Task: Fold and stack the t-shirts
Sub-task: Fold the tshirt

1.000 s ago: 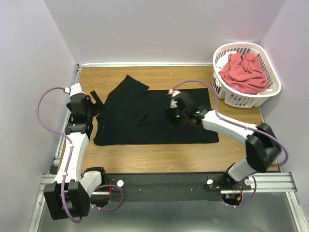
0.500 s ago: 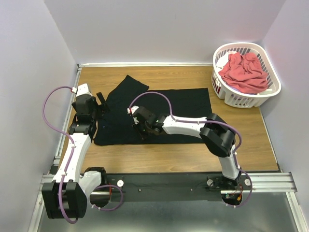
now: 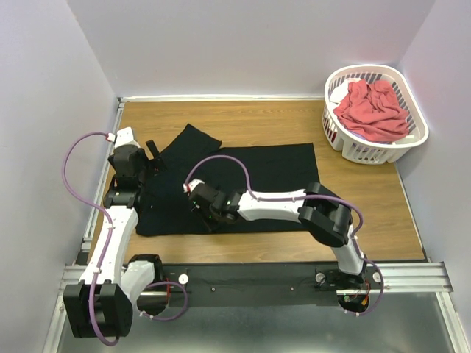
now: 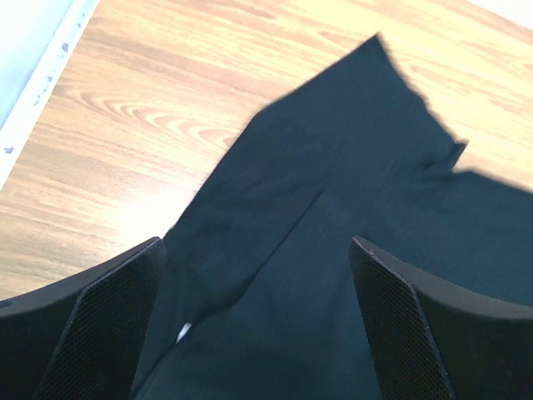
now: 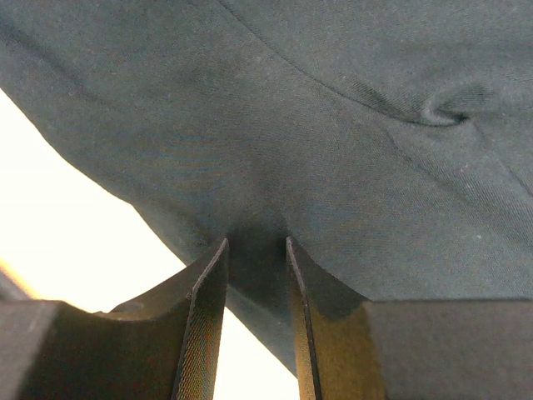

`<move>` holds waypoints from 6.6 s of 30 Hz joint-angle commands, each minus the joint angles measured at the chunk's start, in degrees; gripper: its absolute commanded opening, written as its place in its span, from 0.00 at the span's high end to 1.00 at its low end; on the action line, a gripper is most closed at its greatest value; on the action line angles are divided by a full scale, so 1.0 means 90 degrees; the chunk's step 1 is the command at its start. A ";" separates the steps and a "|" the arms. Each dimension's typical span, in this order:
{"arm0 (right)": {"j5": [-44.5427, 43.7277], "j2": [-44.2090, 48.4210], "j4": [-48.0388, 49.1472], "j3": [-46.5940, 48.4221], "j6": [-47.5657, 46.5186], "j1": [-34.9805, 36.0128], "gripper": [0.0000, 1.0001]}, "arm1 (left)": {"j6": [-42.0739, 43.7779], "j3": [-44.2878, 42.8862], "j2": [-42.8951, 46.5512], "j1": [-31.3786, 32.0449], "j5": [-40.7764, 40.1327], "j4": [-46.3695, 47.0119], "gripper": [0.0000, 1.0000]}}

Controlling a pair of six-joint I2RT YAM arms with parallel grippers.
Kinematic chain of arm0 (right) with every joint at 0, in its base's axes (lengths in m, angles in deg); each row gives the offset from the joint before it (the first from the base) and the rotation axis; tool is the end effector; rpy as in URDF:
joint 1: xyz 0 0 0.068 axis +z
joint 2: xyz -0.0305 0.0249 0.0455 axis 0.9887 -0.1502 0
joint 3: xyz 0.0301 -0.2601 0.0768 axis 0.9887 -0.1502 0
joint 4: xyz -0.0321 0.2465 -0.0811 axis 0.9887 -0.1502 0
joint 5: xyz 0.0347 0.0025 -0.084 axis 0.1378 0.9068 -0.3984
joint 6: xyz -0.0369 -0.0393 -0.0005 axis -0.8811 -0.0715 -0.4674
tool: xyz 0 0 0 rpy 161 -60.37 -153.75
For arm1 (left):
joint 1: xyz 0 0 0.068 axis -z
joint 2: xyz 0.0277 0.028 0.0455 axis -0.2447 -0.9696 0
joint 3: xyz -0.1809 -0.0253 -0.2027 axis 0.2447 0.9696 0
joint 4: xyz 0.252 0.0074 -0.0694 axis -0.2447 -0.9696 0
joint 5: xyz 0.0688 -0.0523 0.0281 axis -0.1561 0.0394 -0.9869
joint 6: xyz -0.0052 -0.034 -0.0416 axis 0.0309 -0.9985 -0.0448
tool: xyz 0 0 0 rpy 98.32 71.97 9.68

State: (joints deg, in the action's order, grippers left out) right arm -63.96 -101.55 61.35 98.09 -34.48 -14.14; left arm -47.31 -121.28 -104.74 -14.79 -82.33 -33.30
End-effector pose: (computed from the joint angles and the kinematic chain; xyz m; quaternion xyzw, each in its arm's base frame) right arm 0.1736 0.4057 0.1600 -0.3848 0.8735 0.1724 0.2431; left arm 0.2173 0.0077 0.2833 -0.1938 0.8243 -0.0298 0.5312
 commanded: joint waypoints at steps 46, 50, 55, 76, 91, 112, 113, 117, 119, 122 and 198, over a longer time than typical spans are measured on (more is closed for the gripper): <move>0.0043 0.0203 -0.1092 0.0494 -0.1099 -0.5994 0.46 | -0.0060 -0.0438 -0.2792 -0.1015 0.0277 -0.0067 0.12; 0.0160 -0.0129 -0.1072 0.0621 -0.1089 -0.6102 0.46 | -0.0031 -0.0458 -0.2851 -0.1015 0.0326 -0.0058 0.12; 0.0160 -0.0305 -0.1024 0.0738 -0.1099 -0.6111 0.47 | -0.0021 -0.0458 -0.2870 -0.1024 0.0404 -0.0048 0.12; -0.0181 -0.0423 -0.0828 0.0142 -0.1060 -0.6229 0.99 | 0.0067 -0.0458 -0.3006 -0.1024 0.0365 -0.0028 0.12; -0.0466 -0.0061 -0.0496 -0.0043 -0.1070 -0.6229 0.99 | 0.0428 -0.1560 -0.4315 -0.0615 -0.0181 -0.0604 0.32; -0.0504 0.0056 -0.0320 -0.0150 -0.1089 -0.6229 0.99 | 0.0458 -0.1991 -0.5125 -0.0370 -0.0279 -0.0995 0.43; -0.0504 0.0066 -0.0320 -0.0150 -0.1089 -0.6229 0.99 | 0.0458 -0.1991 -0.5165 -0.0361 -0.0280 -0.0985 0.43; -0.0563 0.0066 -0.0320 -0.0180 -0.1079 -0.6229 0.99 | 0.0468 -0.2011 -0.5302 -0.0360 -0.0251 -0.1024 0.49; -0.0660 0.0076 -0.0311 -0.0180 -0.1079 -0.6229 0.99 | 0.0468 -0.1913 -0.5253 -0.0360 -0.0231 -0.1015 0.50; -0.0709 0.0085 -0.0311 -0.0160 -0.1050 -0.6238 0.99 | 0.0477 -0.1777 -0.5195 -0.0360 -0.0231 -0.0995 0.58; -0.1188 0.4070 -0.0272 -0.2973 0.0297 -0.6375 1.00 | -0.0050 -0.0204 -0.1679 -0.0937 0.0414 -0.0341 1.00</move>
State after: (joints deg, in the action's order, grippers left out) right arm -69.56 -67.35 58.68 72.65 -33.50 -70.97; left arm -47.38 -122.55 -122.33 -22.20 -77.70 -36.62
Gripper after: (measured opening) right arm 0.010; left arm 0.008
